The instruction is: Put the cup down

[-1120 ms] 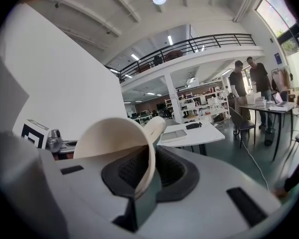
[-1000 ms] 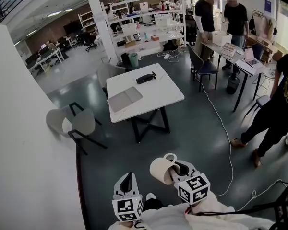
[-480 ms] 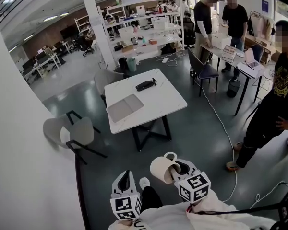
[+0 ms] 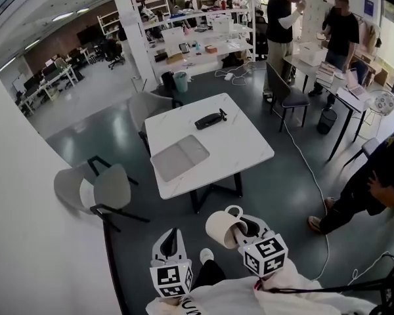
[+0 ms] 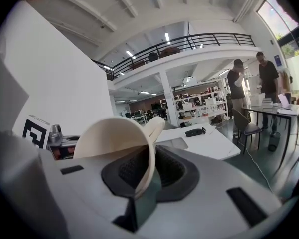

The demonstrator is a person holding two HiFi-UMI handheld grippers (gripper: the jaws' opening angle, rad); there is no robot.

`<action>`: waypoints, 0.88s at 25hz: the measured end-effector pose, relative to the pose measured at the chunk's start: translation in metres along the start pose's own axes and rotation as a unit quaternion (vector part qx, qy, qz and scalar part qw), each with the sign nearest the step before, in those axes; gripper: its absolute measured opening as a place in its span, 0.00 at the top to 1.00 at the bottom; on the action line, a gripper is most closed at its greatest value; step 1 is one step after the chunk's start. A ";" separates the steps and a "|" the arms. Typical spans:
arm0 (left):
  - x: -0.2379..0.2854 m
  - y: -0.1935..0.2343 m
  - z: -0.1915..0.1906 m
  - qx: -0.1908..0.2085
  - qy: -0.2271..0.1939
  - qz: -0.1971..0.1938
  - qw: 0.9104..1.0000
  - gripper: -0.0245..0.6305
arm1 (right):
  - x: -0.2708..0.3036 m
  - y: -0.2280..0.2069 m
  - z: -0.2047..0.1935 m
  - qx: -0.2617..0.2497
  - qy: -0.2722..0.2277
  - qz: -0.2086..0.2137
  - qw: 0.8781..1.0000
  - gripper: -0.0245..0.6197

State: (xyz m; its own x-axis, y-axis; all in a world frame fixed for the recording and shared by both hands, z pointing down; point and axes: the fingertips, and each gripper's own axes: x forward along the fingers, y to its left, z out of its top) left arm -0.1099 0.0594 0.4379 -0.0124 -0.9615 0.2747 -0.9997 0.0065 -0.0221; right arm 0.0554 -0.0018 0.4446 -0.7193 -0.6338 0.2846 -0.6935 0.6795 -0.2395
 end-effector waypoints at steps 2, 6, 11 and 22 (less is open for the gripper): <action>0.023 0.019 0.006 0.001 0.005 -0.004 1.000 0.95 | 0.030 -0.002 0.008 0.004 0.005 -0.002 1.000 0.89; 0.068 0.049 0.011 0.002 0.016 -0.015 1.000 0.95 | 0.084 -0.013 0.019 0.012 0.014 -0.012 1.000 0.89; 0.111 0.086 0.028 0.007 0.017 -0.026 1.000 0.95 | 0.135 -0.015 0.039 0.016 0.013 -0.021 1.000 0.89; 0.185 0.134 0.042 0.005 0.018 -0.061 0.998 0.95 | 0.217 -0.027 0.061 0.021 0.021 -0.053 0.998 0.89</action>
State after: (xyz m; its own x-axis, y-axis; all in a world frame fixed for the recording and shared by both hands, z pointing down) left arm -0.2455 -0.1289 0.4455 0.1076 -0.9442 0.3113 -0.9937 -0.1120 0.0036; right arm -0.0841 -0.1802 0.4564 -0.6393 -0.6854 0.3485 -0.7680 0.5919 -0.2447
